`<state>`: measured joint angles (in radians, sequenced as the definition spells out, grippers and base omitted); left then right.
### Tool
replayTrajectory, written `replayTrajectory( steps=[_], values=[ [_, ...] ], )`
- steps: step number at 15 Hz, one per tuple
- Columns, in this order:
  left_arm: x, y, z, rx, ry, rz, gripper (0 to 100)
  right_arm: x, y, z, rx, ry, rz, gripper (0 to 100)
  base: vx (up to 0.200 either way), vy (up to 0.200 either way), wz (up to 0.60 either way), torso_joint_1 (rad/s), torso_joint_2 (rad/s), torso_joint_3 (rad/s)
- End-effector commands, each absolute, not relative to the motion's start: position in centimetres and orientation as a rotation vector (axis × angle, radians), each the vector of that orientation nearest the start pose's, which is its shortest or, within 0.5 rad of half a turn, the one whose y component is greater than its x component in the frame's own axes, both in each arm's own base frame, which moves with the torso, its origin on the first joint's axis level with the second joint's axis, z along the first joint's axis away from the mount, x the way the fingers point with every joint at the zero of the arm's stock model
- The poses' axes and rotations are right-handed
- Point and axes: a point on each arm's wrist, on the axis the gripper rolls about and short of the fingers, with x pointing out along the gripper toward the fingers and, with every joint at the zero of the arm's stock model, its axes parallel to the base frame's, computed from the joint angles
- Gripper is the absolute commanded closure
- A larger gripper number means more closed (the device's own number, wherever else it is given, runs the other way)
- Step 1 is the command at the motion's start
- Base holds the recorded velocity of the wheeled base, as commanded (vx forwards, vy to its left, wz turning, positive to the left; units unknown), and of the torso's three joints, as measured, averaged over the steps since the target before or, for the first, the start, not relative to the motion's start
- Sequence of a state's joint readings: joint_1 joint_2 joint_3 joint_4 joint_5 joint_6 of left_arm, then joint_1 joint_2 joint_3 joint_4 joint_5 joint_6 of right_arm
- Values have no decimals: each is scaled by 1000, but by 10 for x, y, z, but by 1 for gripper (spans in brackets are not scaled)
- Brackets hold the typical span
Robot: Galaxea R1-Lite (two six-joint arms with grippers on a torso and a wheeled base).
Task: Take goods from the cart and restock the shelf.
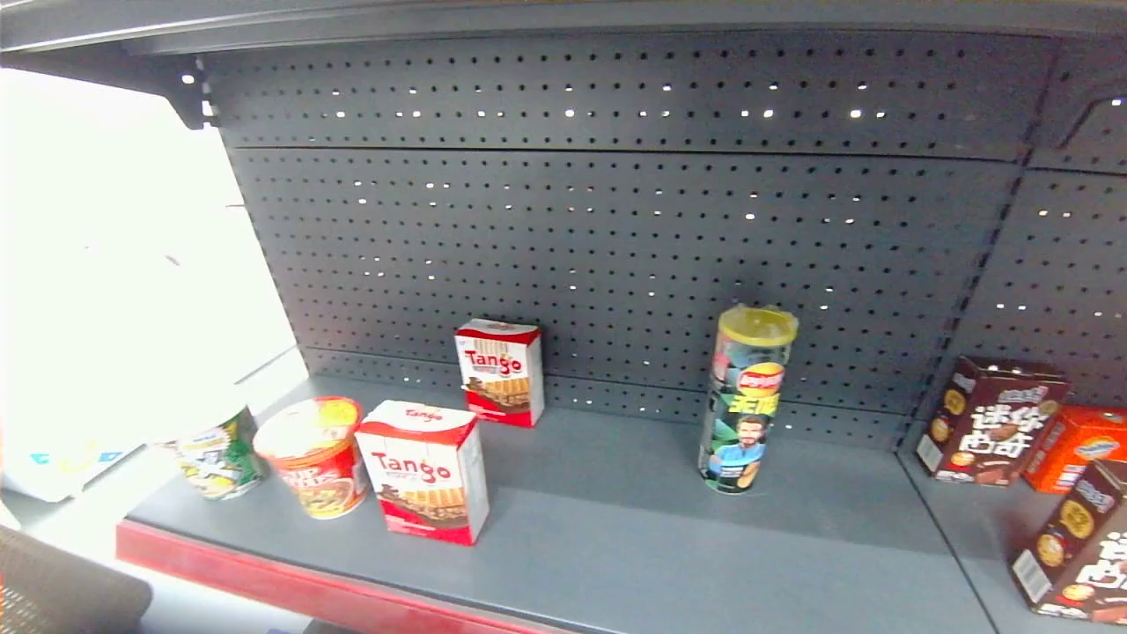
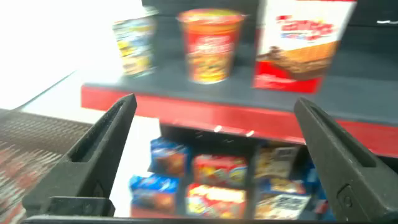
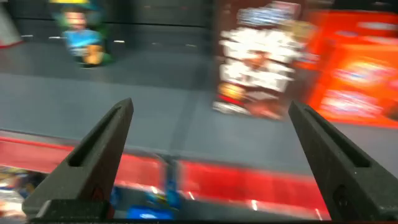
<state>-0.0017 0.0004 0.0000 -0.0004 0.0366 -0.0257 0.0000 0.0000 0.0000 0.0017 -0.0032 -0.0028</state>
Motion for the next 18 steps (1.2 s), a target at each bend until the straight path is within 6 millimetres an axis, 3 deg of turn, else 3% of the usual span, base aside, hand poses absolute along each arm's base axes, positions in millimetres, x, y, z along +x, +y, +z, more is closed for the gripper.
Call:
replayTrajectory(
  steps=[1,14,18],
  values=[
    [-23,1,75,-26,0,35,0,-23,0,75,-3,3,-3,0,0,0,600,-2,7,-2],
    [-23,1,75,-23,0,26,0,-23,0,75,-5,3,-3,0,0,0,600,1,2,2],
    [-23,2,78,-16,-13,67,0,-23,0,75,-3,3,-3,0,0,0,0,0,0,0]
  ],
)
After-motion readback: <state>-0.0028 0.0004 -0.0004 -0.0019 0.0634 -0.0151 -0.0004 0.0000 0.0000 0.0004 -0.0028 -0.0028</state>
